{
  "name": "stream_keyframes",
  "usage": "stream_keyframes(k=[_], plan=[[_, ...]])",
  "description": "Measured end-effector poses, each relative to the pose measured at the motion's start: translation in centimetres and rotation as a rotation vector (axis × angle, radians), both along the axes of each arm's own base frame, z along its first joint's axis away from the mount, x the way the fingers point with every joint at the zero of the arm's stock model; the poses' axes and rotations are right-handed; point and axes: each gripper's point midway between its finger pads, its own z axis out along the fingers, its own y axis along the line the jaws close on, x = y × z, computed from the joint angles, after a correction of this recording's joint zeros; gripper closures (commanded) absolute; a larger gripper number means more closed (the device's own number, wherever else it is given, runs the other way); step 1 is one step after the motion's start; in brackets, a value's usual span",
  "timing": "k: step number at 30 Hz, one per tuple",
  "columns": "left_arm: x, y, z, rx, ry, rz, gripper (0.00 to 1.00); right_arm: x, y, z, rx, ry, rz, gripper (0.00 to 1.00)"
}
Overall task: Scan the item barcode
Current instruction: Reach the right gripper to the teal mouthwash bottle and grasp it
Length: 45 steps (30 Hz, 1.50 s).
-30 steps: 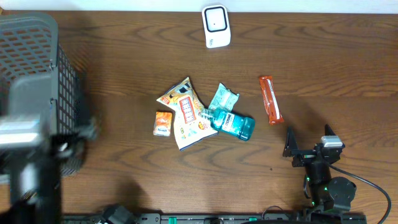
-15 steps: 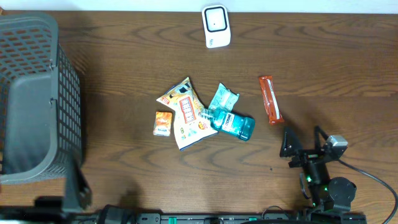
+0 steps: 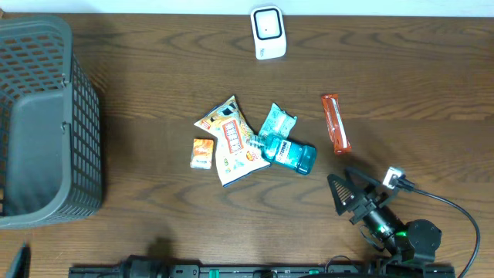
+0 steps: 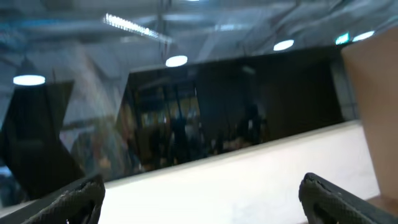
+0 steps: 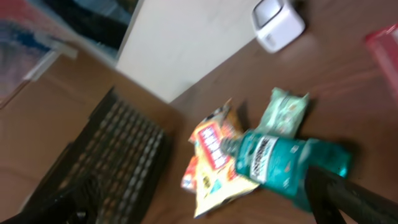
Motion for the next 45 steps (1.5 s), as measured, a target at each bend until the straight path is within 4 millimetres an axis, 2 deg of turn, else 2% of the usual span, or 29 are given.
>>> stream_keyframes(k=[3, 5, 8, 11, 18, 24, 28, 31, 34, 37, 40, 45], plan=[[-2.5, 0.3, -0.3, -0.005, -0.054, -0.006, 0.0, -0.5, 0.6, 0.1, 0.047, 0.034, 0.042, 0.01], [-3.4, 0.4, -0.4, -0.007, -0.072, -0.007, 0.0, -0.8, 0.9, 0.7, 0.058, 0.016, 0.07, 0.01], [-3.7, 0.4, -0.3, -0.007, -0.077, -0.014, 0.0, -1.5, 1.6, 2.0, 0.042, -0.059, 0.127, 0.05], [-3.9, 0.4, 0.0, -0.009, -0.092, -0.018, 0.0, -1.9, 2.1, 2.0, 0.035, -0.062, 0.164, 0.02], [-5.4, 0.7, 2.1, -0.024, -0.2, -0.018, 0.0, -1.8, 2.0, -0.8, -0.009, 0.025, 0.161, 0.01], [-5.2, 2.3, 2.6, -0.079, -0.21, 0.065, 0.0, -0.6, 1.1, -3.1, -0.086, 0.11, 0.103, 0.01], [-4.2, 3.9, 2.4, -0.134, -0.187, 0.15, 0.0, 0.4, -0.5, -4.0, -0.21, 0.236, 0.018, 0.01], [-2.9, 4.6, 1.7, -0.154, -0.154, 0.194, 0.0, 1.4, -1.2, -2.6, -0.334, 0.266, -0.005, 0.01], [-1.1, 4.7, 0.7, -0.157, -0.115, 0.217, 0.0, 3.2, -1.2, -0.3, -0.483, 0.267, -0.001, 0.01], [0.8, 4.6, -0.4, -0.153, -0.08, 0.228, 0.0, 4.9, -0.5, 0.9, -0.612, 0.258, 0.016, 0.01], [3.1, 4.4, -1.9, -0.147, -0.039, 0.239, 0.0, 6.5, 1.1, 0.9, -0.759, 0.259, 0.046, 0.01], [6.4, 4.0, -4.7, -0.142, 0.048, 0.237, 0.0, 8.1, 4.8, -2.2, -1.066, 0.271, 0.126, 0.01]])
